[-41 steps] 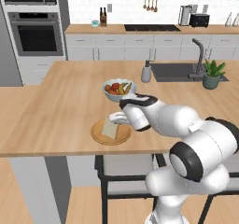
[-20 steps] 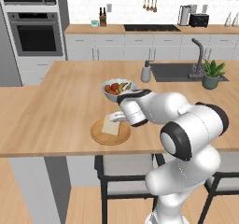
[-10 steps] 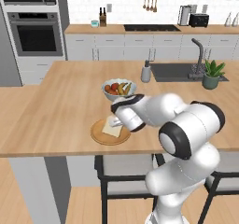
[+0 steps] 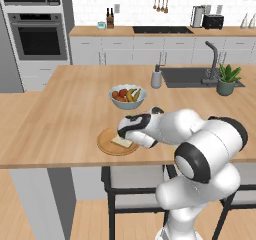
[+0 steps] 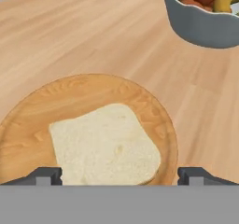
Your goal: Start the toaster. Once the lever pops up, take the bread to the plate on the dining counter.
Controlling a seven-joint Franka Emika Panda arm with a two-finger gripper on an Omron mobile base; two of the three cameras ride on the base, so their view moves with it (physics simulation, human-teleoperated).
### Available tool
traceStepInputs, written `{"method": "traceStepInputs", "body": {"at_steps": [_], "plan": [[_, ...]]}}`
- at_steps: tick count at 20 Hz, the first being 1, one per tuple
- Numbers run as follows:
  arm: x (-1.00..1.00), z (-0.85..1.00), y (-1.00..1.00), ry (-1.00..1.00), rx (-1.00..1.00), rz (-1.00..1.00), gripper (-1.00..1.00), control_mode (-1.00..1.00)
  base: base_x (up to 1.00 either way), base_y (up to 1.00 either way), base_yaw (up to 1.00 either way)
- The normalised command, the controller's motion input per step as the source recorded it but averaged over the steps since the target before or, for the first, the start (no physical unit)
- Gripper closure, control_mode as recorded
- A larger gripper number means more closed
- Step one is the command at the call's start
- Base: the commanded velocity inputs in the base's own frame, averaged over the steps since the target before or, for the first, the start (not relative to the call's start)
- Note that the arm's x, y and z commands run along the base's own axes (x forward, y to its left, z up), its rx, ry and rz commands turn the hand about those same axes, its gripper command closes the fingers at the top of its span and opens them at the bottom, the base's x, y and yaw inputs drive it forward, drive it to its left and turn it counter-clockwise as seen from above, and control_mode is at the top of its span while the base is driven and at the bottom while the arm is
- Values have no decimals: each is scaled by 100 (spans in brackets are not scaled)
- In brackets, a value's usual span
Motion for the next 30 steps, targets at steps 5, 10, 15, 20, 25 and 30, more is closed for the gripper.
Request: {"method": "traceStepInputs", "body": {"at_steps": [5,10,15,20,25,30], "plan": [[0,88,0,9,-3,0,-100,-100,0,0,0],[-27,91,0,18,0,0,-100,-100,0,0,0],[-100,83,0,20,5,-20,-100,-100,0,0,0],[-100,27,-1,7,2,-25,-100,-100,0,0,0],[-100,0,-21,-9,0,-16,-100,-100,0,0,0],[-100,0,-56,-28,1,0,-100,-100,0,0,0]]}}
